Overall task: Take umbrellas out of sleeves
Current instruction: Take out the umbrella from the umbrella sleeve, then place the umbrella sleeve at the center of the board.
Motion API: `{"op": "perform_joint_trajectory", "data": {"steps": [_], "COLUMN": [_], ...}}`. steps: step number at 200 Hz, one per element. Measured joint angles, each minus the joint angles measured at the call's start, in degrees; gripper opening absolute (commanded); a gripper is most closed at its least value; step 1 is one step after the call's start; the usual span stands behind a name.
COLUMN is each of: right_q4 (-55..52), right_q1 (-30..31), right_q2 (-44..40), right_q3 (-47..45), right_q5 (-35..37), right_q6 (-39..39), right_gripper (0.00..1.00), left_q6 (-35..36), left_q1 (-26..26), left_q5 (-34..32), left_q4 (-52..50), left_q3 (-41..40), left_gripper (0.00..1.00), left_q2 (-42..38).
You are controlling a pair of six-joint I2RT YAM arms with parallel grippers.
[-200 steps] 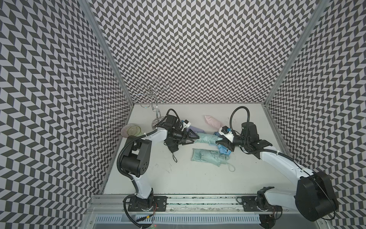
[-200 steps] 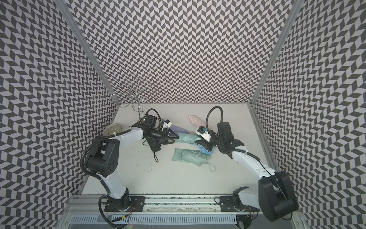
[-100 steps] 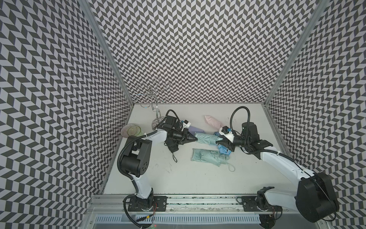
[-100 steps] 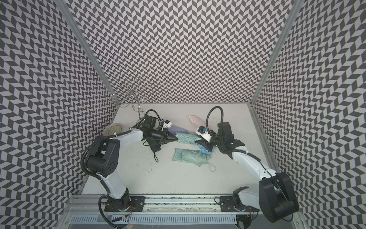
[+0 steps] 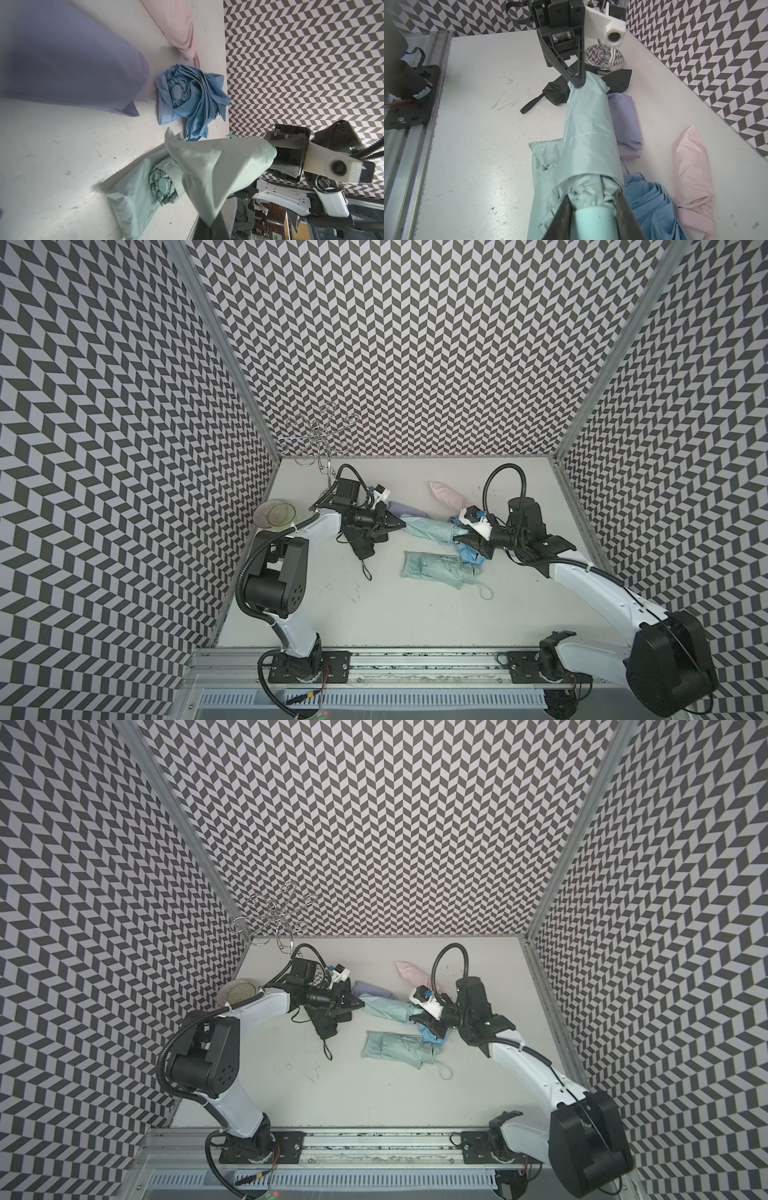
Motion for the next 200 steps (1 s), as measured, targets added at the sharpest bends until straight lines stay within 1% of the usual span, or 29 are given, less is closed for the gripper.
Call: {"op": "perform_joint_trajectory", "data": {"steps": [38, 64, 99, 117, 132, 154, 177, 200], "right_q4": [-0.46, -2.21, -5.51, -6.60, -7.10, -7.06, -4.72, -1.77], "right_q1": [0.00, 0.00, -0.83, -2.34, -4.02, -6.60, -8.98, -11.39], "right_q2": [-0.15, -0.15, -0.90, -2.51, -4.28, -6.29, -6.73, -6.56], "right_q3": [-0.31, -0.31, -0.28, -0.24, 0.11, 1.55, 3.41, 4.90], "right_q5": [1.46, 3.41, 8.76, 11.41, 13.38, 15.02, 15.65, 16.59], "right_q6": [0.02, -0.02, 0.83, 1.97, 3.02, 4.90, 7.82, 11.69], "right_gripper": [0.00, 0.00, 0.00, 0.00, 0.00, 0.00, 0.00, 0.00], "left_q6": [0.61, 0.70, 0.66, 0.68, 0.68, 0.61, -0.55, -2.80], "left_q1": [1.95, 3.98, 8.33, 8.85, 7.89, 5.05, 1.27, -3.15], "left_q5": [-2.51, -5.81, -9.79, -10.34, -10.49, -10.78, -10.71, -10.91], "left_q4": [-0.92, -1.97, -2.29, -2.23, -2.32, -2.56, -0.90, 2.62], "left_q3": [0.00, -0.09, -0.13, -0.11, -0.09, 1.64, 6.40, 13.22], "left_gripper": [0.00, 0.00, 0.00, 0.00, 0.00, 0.00, 0.00, 0.00], "left_q2": [-0.63, -2.01, -6.14, -6.80, -6.67, -5.60, -2.86, 2.47]}}
